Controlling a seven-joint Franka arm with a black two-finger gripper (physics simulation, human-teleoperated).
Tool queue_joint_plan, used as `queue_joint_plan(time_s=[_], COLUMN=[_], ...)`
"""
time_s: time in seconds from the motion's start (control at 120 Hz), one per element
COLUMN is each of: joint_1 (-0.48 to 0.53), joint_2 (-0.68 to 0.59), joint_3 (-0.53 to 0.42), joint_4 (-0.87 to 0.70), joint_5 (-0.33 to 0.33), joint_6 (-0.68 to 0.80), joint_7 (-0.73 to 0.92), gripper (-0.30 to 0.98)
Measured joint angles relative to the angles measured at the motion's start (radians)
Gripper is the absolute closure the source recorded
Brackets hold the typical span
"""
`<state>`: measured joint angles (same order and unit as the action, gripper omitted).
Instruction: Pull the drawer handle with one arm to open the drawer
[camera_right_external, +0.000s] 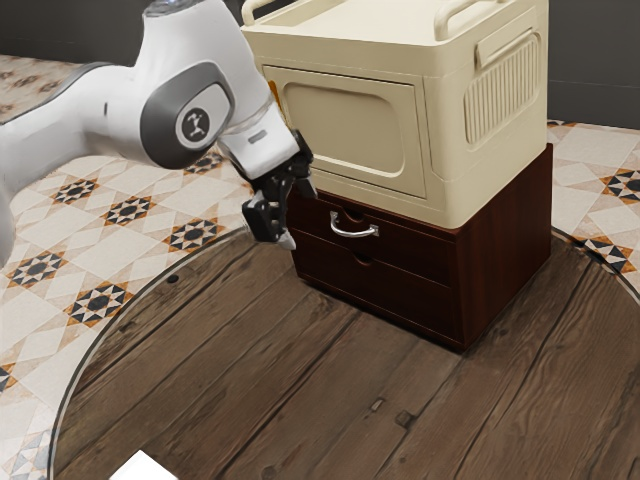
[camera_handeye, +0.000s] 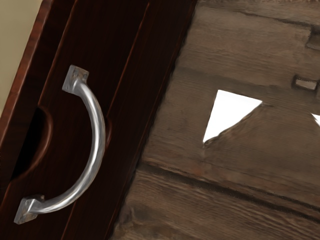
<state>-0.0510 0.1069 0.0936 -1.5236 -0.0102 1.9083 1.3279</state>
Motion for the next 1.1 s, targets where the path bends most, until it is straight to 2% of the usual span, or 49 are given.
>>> queue_joint_plan(time_s=[0.3,0.767,0.967,1.1], joint_1=[-0.016,-0.013,-0.016,-0.017], joint_2=[-0.027,0.044,-0.032,-0.131], joint_3=[0.002,0.003,0.009,0.009], joint_4=[-0.126,-0.15,-0.271,-0.387], joint_5=[-0.019,-0.063,-0.072,-0.071], joint_6=[0.2,0.341,0.403,0.449], joint_7=[0.171,0.313,0.347,0.364], gripper=[0.31,0.47,0.66,0.73])
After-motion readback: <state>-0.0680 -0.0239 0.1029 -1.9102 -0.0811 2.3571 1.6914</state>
